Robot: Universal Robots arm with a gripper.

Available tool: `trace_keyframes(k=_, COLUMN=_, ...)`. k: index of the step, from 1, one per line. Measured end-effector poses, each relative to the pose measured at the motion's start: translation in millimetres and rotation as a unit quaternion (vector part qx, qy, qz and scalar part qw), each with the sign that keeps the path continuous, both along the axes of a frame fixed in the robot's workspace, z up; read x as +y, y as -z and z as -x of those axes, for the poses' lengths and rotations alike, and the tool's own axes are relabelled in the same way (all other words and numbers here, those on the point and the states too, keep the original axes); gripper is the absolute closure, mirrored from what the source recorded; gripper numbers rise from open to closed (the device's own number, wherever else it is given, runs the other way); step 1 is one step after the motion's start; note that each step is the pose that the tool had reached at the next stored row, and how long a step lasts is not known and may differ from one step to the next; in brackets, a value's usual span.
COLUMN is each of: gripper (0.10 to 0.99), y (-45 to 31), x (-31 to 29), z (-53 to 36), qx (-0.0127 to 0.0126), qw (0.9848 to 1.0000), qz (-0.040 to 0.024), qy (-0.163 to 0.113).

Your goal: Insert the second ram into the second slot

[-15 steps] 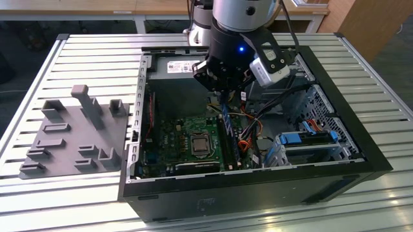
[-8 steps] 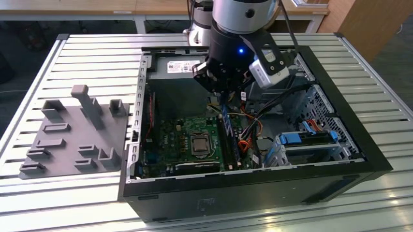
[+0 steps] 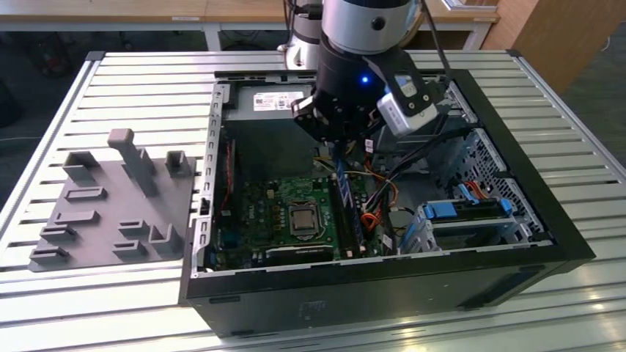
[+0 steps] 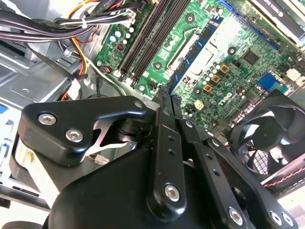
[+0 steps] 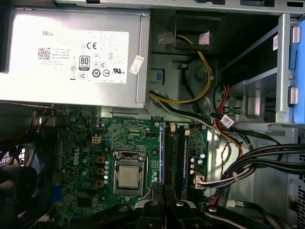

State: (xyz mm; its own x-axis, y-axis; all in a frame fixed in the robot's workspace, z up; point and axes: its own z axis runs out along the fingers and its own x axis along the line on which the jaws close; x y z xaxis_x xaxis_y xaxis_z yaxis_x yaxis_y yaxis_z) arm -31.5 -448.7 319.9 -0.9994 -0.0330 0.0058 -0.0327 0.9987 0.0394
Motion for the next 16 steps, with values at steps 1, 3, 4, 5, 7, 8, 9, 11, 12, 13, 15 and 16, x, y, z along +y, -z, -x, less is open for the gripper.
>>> trace_keyframes(k=1, gripper=0.961, y=0.3, x=0.0, z=0.0, qx=0.0000, qw=1.0000, qz=0.0000, qy=0.000)
trace_keyframes(k=3, gripper=0.961, y=1.2, x=0.0, z=0.0, qx=0.0000, qw=1.0000, qz=0.0000, qy=0.000)
trace_keyframes(k=4, gripper=0.961, y=1.7, x=0.0, z=0.0, qx=0.0000, qw=1.0000, qz=0.0000, qy=0.000)
trace_keyframes(k=5, gripper=0.961, y=2.1, x=0.0, z=0.0, qx=0.0000, qw=1.0000, qz=0.0000, qy=0.000)
trace_keyframes(k=7, gripper=0.961, y=2.9, x=0.0, z=0.0, qx=0.0000, qw=1.0000, qz=0.0000, qy=0.000)
trace_keyframes(k=8, gripper=0.961, y=3.4, x=0.0, z=0.0, qx=0.0000, qw=1.0000, qz=0.0000, qy=0.000)
trace_keyframes(k=9, gripper=0.961, y=3.8, x=0.0, z=0.0, qx=0.0000, qw=1.0000, qz=0.0000, qy=0.000)
trace_keyframes(k=11, gripper=0.961, y=4.7, x=0.0, z=0.0, qx=0.0000, qw=1.0000, qz=-0.0001, qy=0.000)
trace_keyframes(k=12, gripper=0.961, y=5.0, x=0.0, z=0.0, qx=0.0000, qw=1.0000, qz=0.0000, qy=0.000)
trace_keyframes(k=13, gripper=0.961, y=5.3, x=0.0, z=0.0, qx=0.0000, qw=1.0000, qz=0.0000, qy=0.000)
trace_keyframes(k=15, gripper=0.961, y=6.0, x=0.0, z=0.0, qx=0.0000, qw=1.0000, qz=0.0000, qy=0.000)
trace_keyframes(k=16, gripper=0.961, y=6.3, x=0.0, z=0.0, qx=0.0000, qw=1.0000, qz=-0.0001, qy=0.000)
